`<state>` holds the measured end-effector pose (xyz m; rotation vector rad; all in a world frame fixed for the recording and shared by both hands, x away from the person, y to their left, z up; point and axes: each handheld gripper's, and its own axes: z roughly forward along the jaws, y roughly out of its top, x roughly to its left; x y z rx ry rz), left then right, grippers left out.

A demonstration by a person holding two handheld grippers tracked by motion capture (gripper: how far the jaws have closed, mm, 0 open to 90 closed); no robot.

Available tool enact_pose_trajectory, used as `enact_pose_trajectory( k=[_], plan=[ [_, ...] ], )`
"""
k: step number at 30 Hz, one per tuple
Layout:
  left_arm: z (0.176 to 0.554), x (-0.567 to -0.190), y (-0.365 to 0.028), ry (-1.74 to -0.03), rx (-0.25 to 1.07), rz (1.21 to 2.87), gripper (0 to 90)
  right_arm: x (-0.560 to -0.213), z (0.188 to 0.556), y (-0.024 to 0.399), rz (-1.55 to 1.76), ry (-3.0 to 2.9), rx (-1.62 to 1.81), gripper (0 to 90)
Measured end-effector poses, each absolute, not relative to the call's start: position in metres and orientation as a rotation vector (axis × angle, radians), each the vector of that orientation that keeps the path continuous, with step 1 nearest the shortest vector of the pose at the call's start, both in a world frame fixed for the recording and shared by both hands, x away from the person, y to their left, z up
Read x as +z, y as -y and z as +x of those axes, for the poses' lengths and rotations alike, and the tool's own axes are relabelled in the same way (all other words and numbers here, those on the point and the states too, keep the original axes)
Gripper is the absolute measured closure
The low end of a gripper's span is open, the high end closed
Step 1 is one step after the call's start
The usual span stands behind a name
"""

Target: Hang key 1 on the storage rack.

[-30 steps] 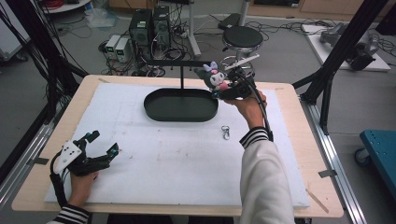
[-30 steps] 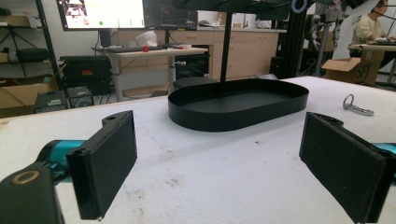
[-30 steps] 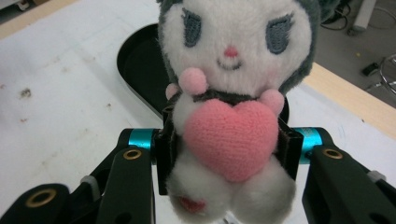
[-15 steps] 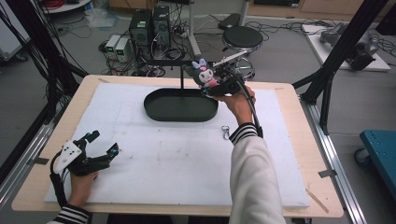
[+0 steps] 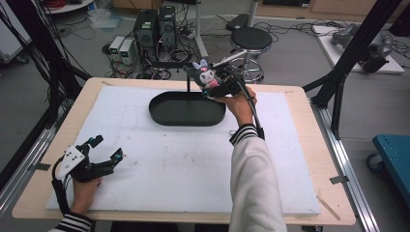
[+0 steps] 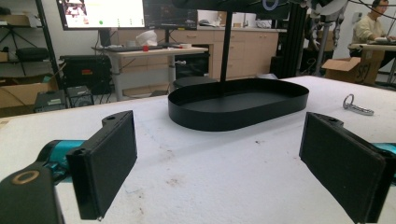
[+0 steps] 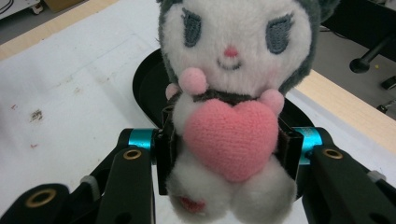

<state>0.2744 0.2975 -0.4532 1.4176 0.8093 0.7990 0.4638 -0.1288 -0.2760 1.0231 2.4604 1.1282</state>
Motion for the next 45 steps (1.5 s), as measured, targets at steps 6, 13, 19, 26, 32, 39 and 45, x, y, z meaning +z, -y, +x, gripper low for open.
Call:
enact_pose_trajectory(
  k=[6, 13, 19, 26, 32, 39, 45],
  plan=[
    [0.275, -0.453, -0.297, -0.811, 0.798, 1.418, 11.6, -0.278, 0.470, 0.130, 1.053, -2.437, 1.151, 54.6],
    [0.275, -0.453, -0.297, -0.812, 0.799, 1.417, 11.6, -0.281, 0.475, 0.130, 1.060, -2.427, 1.168, 54.5],
    [0.275, -0.453, -0.297, -0.813, 0.797, 1.418, 11.6, -0.283, 0.478, 0.132, 1.088, -2.408, 1.188, 54.5],
    [0.275, -0.453, -0.297, -0.814, 0.796, 1.418, 11.6, -0.286, 0.482, 0.133, 1.109, -2.385, 1.198, 54.4],
    [0.275, -0.453, -0.297, -0.816, 0.796, 1.418, 11.6, -0.289, 0.485, 0.134, 1.135, -2.382, 1.197, 54.4],
    [0.275, -0.453, -0.297, -0.818, 0.794, 1.424, 11.6, -0.293, 0.487, 0.134, 1.159, -2.397, 1.170, 54.3],
    [0.276, -0.453, -0.296, -0.816, 0.795, 1.424, 11.6, -0.297, 0.489, 0.134, 1.171, -2.417, 1.133, 54.3]
  ],
)
